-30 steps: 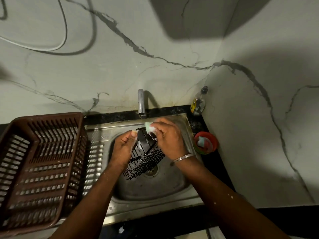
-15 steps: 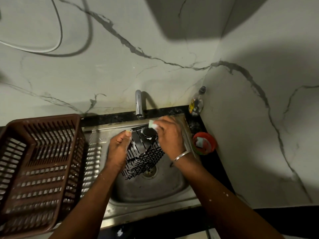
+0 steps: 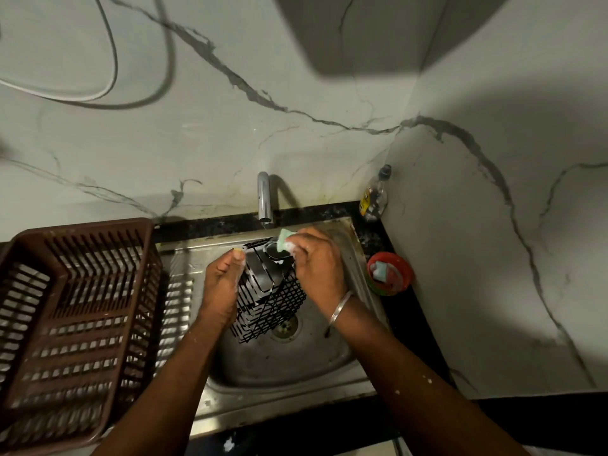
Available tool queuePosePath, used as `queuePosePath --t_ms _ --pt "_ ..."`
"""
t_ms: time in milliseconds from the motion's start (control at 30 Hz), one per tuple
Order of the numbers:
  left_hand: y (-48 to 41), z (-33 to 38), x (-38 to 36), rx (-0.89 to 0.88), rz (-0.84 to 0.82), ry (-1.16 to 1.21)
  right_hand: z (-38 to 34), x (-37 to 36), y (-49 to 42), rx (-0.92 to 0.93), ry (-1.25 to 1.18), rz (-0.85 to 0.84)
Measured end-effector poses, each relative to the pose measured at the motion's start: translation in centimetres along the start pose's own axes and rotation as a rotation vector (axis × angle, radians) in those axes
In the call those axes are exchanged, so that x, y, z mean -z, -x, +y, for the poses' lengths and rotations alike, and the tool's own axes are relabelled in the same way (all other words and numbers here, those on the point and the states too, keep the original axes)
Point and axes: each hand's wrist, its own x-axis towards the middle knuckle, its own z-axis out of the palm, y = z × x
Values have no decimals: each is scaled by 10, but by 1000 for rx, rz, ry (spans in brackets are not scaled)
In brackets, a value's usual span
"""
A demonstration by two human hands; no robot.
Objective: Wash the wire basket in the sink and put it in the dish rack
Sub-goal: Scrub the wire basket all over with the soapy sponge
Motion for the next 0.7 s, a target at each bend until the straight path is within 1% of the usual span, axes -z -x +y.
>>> queuePosePath --t_ms 33,67,167,200,300,333,433,467,533,567,700 --pt "0 0 -1 -6 1 0 2 1 0 -40 -15 11" --pt "-1 0 -1 -13 -1 -3 0 1 0 -39 -19 -5" --pt "-3 -6 1 -38 -4 21 -10 0 6 74 -14 -100" --pt "-4 -8 2 -34 4 15 -9 0 4 57 -23 -85" --pt "-1 -10 5 -42 2 -18 -12 -2 -4 -98 -58 11" --pt "0 -9 3 -44 0 -19 -18 -3 -4 -83 -72 -2" --pt "0 -8 0 -29 -6 10 -27 -7 0 91 -103 -111" --pt "0 -7 0 -27 -4 0 -25 -7 -1 87 -104 -113" --pt "1 -5 0 -41 -11 -25 -18 -4 -4 4 -97 -67" --pt "2 -3 -1 -41 -16 -31 -19 -4 -3 7 -103 -62" --pt "1 -3 2 -38 -1 -29 -27 0 16 237 -96 -165"
